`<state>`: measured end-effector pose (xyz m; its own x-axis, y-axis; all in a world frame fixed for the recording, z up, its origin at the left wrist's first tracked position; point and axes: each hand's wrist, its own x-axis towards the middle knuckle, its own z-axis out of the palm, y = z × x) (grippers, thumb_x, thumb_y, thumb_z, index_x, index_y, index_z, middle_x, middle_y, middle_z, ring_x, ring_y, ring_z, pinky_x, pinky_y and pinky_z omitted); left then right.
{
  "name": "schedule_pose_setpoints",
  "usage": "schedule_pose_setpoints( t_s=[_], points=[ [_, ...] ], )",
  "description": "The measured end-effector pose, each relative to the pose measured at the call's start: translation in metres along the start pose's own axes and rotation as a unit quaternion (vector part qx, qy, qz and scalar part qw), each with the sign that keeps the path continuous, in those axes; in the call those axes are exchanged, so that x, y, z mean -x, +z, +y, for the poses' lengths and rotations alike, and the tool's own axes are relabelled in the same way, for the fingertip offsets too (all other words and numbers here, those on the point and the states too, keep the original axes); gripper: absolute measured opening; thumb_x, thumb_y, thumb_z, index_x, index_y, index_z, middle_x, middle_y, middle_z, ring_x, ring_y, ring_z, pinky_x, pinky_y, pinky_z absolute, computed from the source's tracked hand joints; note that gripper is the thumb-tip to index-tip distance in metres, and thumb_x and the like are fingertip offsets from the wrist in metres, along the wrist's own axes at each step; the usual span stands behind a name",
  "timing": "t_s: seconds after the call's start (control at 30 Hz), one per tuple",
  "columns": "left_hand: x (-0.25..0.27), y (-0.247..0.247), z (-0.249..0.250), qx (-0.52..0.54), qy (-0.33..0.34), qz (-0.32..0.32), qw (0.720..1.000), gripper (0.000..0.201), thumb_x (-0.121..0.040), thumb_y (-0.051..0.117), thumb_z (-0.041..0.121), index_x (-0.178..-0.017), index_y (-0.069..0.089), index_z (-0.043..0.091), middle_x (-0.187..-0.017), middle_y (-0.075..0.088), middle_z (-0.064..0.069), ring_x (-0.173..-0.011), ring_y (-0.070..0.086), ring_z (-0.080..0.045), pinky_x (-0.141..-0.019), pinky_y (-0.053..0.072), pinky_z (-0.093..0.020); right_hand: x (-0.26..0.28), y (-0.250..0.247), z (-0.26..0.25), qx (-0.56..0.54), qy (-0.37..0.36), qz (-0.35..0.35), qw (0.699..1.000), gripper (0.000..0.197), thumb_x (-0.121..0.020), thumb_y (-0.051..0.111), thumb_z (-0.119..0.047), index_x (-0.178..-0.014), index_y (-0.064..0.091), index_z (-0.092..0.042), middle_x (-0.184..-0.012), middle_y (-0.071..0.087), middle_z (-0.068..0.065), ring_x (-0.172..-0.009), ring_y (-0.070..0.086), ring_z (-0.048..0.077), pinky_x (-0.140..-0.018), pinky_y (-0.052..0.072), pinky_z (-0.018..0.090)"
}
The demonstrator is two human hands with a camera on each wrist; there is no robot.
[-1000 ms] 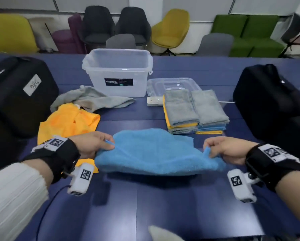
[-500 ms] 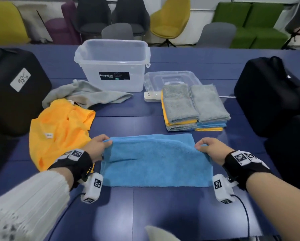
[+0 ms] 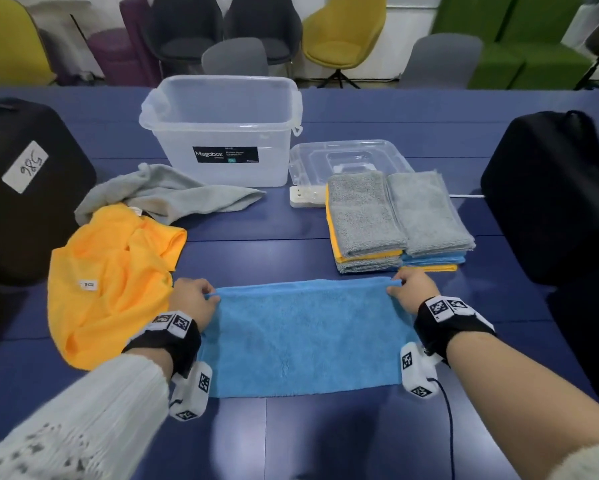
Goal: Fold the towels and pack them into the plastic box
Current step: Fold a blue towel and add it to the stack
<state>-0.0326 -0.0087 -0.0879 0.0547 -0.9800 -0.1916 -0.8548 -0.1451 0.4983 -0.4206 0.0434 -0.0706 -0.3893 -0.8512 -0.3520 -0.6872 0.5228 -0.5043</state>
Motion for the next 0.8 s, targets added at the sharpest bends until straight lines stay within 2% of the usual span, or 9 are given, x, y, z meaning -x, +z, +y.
schedule_pose_setpoints(
  t_s=[0.07, 0.13, 0.2, 0.37, 0.5, 0.6, 0.67, 0.73, 0.8],
  points=[
    [-0.001, 0.002, 0.004, 0.03, -0.007, 0.004, 1.0, 0.007, -0.081, 0.069, 0.01, -0.079, 0.068, 0.003, -0.084, 0.064, -0.017, -0.078, 0.059, -0.031, -0.066, 0.042, -0.029, -0.003, 0.005, -0.004, -0.001, 0.005, -0.002, 1.0, 0.007, -0.085, 0.067, -0.011, -0.088, 0.062, -0.007, -0.085, 0.054, 0.008, -0.082, 0.05, 0.023, -0.067, 0.036, 0.025],
    [0.0, 0.004, 0.009, 0.074, -0.029, -0.021, 0.997, 0.008, -0.082, 0.068, 0.01, -0.08, 0.066, 0.003, -0.077, 0.062, -0.012, -0.072, 0.055, -0.026, -0.061, 0.037, -0.027, -0.003, 0.01, -0.008, -0.016, 0.015, -0.002, 1.0, 0.024, -0.081, 0.069, -0.009, -0.067, 0.05, -0.013, -0.073, 0.048, 0.005, -0.077, 0.046, 0.022, -0.059, 0.033, 0.027],
    [0.0, 0.005, 0.011, 0.127, -0.05, -0.046, 0.99, 0.01, -0.082, 0.07, 0.011, -0.078, 0.066, 0.003, -0.072, 0.06, -0.009, -0.069, 0.053, -0.025, -0.063, 0.04, -0.028, -0.005, 0.014, -0.012, -0.03, 0.027, -0.008, 0.999, 0.037, -0.079, 0.07, -0.008, -0.06, 0.039, -0.017, -0.065, 0.043, 0.003, -0.068, 0.043, 0.021, -0.055, 0.03, 0.028],
    [-0.002, 0.003, 0.01, 0.229, -0.089, -0.046, 0.968, 0.02, -0.079, 0.072, 0.008, -0.063, 0.059, 0.009, -0.072, 0.061, -0.013, -0.069, 0.054, -0.025, -0.066, 0.044, -0.033, -0.003, 0.012, -0.012, -0.059, 0.018, -0.032, 0.998, 0.035, -0.076, 0.067, -0.005, -0.062, 0.037, -0.017, -0.063, 0.04, 0.003, -0.063, 0.038, 0.019, -0.052, 0.028, 0.028],
    [0.002, -0.003, 0.009, 0.276, -0.099, -0.048, 0.955, 0.022, -0.075, 0.075, 0.007, -0.06, 0.059, 0.01, -0.072, 0.062, -0.014, -0.071, 0.058, -0.026, -0.07, 0.049, -0.04, 0.008, 0.008, -0.009, -0.14, -0.017, 0.005, 0.99, 0.029, -0.078, 0.063, -0.003, -0.064, 0.039, -0.013, -0.061, 0.04, 0.003, -0.057, 0.035, 0.018, -0.052, 0.026, 0.028],
    [0.007, -0.016, 0.013, 0.309, -0.087, -0.054, 0.945, 0.024, -0.07, 0.077, 0.01, -0.055, 0.06, 0.016, -0.072, 0.064, -0.013, -0.072, 0.06, -0.029, -0.073, 0.051, -0.044, 0.022, -0.005, -0.009, -0.237, -0.037, 0.035, 0.97, 0.031, -0.078, 0.061, 0.003, -0.063, 0.039, -0.013, -0.057, 0.04, 0.002, -0.054, 0.036, 0.015, -0.05, 0.028, 0.027],
    [0.011, -0.03, 0.018, 0.332, -0.064, -0.05, 0.94, 0.024, -0.076, 0.074, 0.003, -0.06, 0.059, 0.01, -0.073, 0.061, -0.014, -0.071, 0.057, -0.028, -0.069, 0.048, -0.038, 0.03, -0.02, -0.007, -0.298, -0.05, 0.022, 0.953, 0.032, -0.079, 0.058, 0.009, -0.062, 0.041, -0.013, -0.055, 0.04, 0.003, -0.05, 0.036, 0.015, -0.046, 0.03, 0.023],
    [0.014, -0.046, 0.024, 0.358, -0.042, -0.051, 0.931, 0.022, -0.08, 0.07, -0.001, -0.065, 0.056, 0.005, -0.072, 0.058, -0.013, -0.067, 0.054, -0.026, -0.06, 0.045, -0.03, 0.037, -0.038, -0.005, -0.354, -0.067, -0.019, 0.933, 0.033, -0.082, 0.054, 0.014, -0.064, 0.045, -0.011, -0.056, 0.042, 0.005, -0.048, 0.038, 0.015, -0.041, 0.031, 0.018],
    [0.015, -0.061, 0.032, 0.387, -0.028, -0.058, 0.92, 0.02, -0.082, 0.066, -0.003, -0.068, 0.055, 0.005, -0.072, 0.056, -0.013, -0.064, 0.052, -0.024, -0.05, 0.044, -0.024, 0.041, -0.057, -0.002, -0.386, -0.086, -0.057, 0.917, 0.033, -0.083, 0.051, 0.016, -0.067, 0.051, -0.012, -0.062, 0.047, 0.008, -0.052, 0.043, 0.018, -0.044, 0.035, 0.02]
  ],
)
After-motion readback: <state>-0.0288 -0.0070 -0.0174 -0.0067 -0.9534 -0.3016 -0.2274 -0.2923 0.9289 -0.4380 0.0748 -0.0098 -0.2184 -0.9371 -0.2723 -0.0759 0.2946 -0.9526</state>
